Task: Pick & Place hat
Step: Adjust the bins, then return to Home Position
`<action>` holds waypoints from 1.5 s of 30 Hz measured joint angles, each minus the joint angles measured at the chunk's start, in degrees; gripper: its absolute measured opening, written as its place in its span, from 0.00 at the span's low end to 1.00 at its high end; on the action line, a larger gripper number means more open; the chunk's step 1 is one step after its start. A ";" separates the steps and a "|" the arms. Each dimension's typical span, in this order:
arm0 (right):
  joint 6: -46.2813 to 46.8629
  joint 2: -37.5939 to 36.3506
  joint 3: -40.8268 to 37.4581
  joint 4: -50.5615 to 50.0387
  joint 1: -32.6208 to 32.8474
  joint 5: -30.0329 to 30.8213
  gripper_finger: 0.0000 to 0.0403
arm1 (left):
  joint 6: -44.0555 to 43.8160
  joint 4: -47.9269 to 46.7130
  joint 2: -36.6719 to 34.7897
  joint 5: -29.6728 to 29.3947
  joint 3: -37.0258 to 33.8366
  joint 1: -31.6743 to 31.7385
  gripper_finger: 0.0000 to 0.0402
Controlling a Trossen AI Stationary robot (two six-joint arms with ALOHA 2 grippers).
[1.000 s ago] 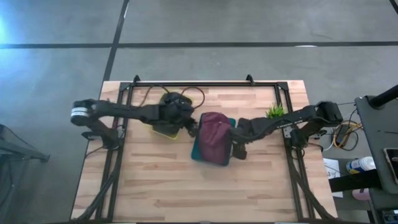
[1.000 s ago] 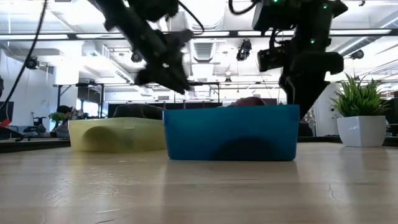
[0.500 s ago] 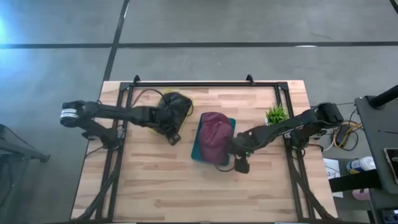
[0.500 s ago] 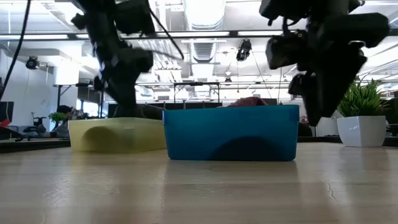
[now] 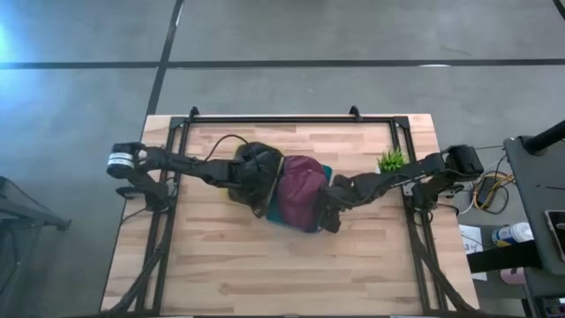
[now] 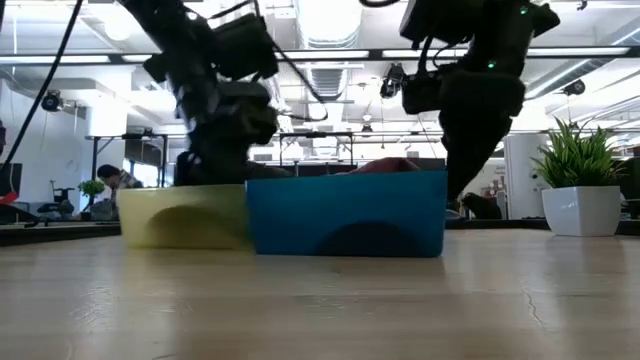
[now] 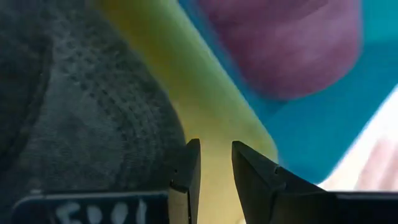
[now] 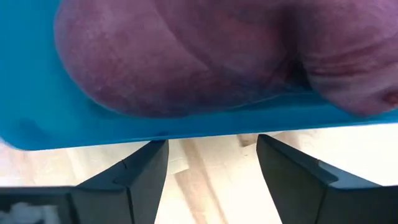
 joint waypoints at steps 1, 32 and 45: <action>-0.16 0.00 -0.07 -0.08 -0.61 -0.02 0.59 | 0.08 1.72 0.11 -0.09 0.29 -0.29 0.21; -8.60 -7.46 -1.51 -5.34 -11.45 -1.66 0.58 | -0.38 -2.35 -10.81 -3.97 4.64 -1.05 0.21; 6.28 -17.13 -7.99 -7.82 -1.60 -2.69 0.58 | -14.43 -31.96 -28.67 -19.53 -0.37 -6.43 0.21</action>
